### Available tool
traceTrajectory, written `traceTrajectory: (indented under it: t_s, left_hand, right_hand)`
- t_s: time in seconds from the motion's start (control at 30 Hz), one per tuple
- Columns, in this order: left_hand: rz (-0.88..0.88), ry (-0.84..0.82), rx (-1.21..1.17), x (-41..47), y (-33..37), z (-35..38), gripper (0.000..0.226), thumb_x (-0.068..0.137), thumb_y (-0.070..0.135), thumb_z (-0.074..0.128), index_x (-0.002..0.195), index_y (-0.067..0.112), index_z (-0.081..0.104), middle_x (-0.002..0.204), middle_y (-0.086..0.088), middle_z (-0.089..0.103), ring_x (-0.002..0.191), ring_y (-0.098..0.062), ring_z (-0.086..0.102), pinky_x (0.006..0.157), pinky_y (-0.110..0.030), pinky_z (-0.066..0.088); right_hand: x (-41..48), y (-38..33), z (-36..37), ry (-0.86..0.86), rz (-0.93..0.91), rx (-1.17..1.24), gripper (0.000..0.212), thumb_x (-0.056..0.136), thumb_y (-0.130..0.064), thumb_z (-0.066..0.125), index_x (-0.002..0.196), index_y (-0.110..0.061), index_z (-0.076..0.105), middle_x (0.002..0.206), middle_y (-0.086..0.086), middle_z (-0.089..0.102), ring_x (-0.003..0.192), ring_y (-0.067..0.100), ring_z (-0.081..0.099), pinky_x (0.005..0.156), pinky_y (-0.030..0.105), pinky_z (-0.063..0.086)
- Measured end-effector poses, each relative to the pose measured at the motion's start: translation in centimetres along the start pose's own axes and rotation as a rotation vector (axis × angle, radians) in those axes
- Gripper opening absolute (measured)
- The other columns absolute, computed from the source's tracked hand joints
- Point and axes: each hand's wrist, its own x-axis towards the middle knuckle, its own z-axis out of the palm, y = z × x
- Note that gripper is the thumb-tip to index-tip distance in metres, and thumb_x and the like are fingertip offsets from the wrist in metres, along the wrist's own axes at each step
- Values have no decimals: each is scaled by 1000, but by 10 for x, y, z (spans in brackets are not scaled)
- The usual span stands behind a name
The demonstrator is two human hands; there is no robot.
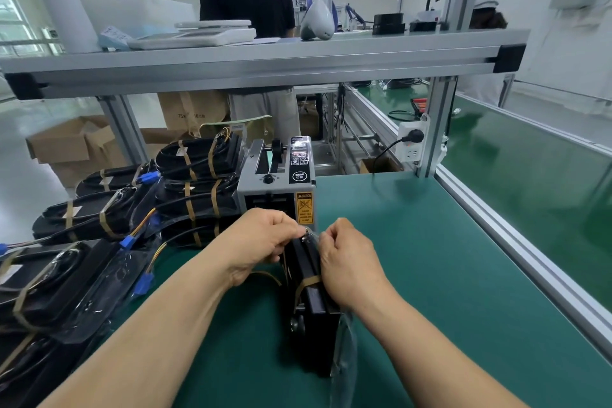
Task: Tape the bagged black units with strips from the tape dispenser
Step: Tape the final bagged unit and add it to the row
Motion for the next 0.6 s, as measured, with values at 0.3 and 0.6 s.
traceTrajectory:
  t_s: [0.3, 0.6]
  left_hand:
    - [5, 22, 89, 3, 2, 2, 23, 91, 14, 65, 68, 14, 60, 46, 8, 39, 38, -3, 32, 42, -15, 32]
    - [11, 9, 150, 7, 2, -3, 26, 89, 15, 67, 64, 15, 60, 41, 12, 41, 41, -5, 30, 45, -21, 27]
  right_hand:
    - [-1, 0, 0, -10, -8, -6, 20, 102, -23, 38, 85, -15, 44, 87, 3, 56, 79, 23, 48, 67, 33, 36]
    - [-3, -2, 1, -23, -13, 21, 23, 103, -24, 38, 81, -19, 41, 86, 3, 56, 76, 21, 47, 68, 32, 36]
